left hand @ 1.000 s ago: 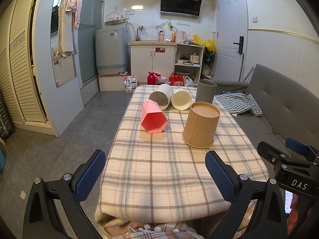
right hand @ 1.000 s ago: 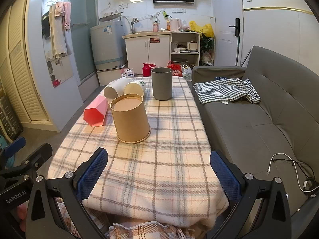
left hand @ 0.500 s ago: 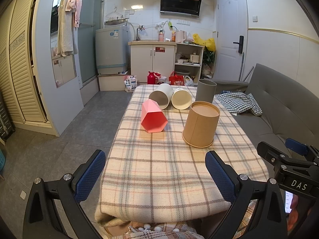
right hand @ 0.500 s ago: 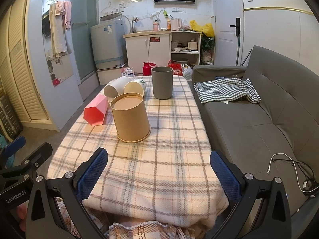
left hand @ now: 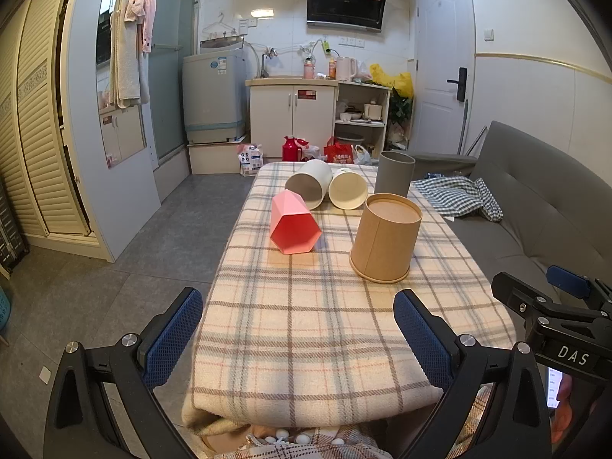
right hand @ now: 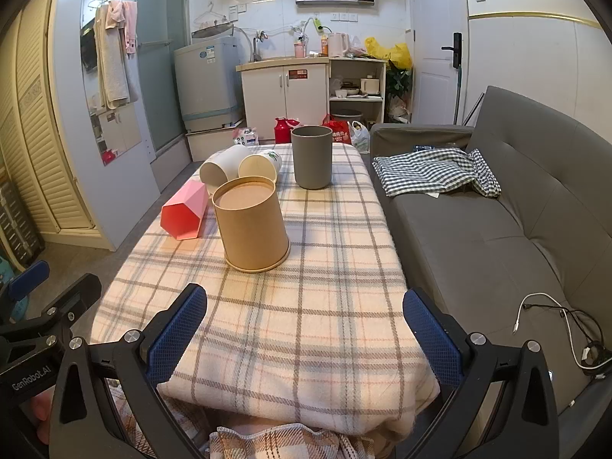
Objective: Flip cup upside down
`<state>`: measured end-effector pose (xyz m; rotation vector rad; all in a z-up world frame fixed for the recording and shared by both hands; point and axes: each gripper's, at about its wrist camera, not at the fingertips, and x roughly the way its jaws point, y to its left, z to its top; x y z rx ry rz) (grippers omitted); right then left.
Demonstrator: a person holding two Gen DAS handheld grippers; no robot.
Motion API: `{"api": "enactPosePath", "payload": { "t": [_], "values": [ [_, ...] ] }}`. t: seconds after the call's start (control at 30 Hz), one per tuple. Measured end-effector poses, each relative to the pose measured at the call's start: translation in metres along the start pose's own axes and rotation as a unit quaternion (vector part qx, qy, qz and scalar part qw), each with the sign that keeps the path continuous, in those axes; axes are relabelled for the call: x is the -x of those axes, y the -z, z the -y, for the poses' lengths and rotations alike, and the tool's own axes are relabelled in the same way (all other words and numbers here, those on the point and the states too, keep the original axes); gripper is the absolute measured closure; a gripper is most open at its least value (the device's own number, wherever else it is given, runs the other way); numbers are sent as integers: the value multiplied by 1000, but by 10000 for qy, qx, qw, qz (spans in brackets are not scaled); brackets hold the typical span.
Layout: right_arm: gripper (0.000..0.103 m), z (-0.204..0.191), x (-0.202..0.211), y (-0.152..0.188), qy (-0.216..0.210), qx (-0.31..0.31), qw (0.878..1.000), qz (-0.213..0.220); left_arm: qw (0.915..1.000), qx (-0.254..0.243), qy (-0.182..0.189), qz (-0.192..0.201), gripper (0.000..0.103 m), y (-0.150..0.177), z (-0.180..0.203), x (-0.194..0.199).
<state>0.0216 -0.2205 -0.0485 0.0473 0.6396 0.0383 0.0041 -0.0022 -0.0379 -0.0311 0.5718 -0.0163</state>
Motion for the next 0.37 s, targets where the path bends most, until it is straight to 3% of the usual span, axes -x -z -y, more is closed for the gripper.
{"api": "enactPosePath", "payload": {
  "t": [0.37],
  "values": [
    [0,-1,0,5,-2,2,10000,-25,10000,-4,5,-1,0,0,0,0]
  ]
}}
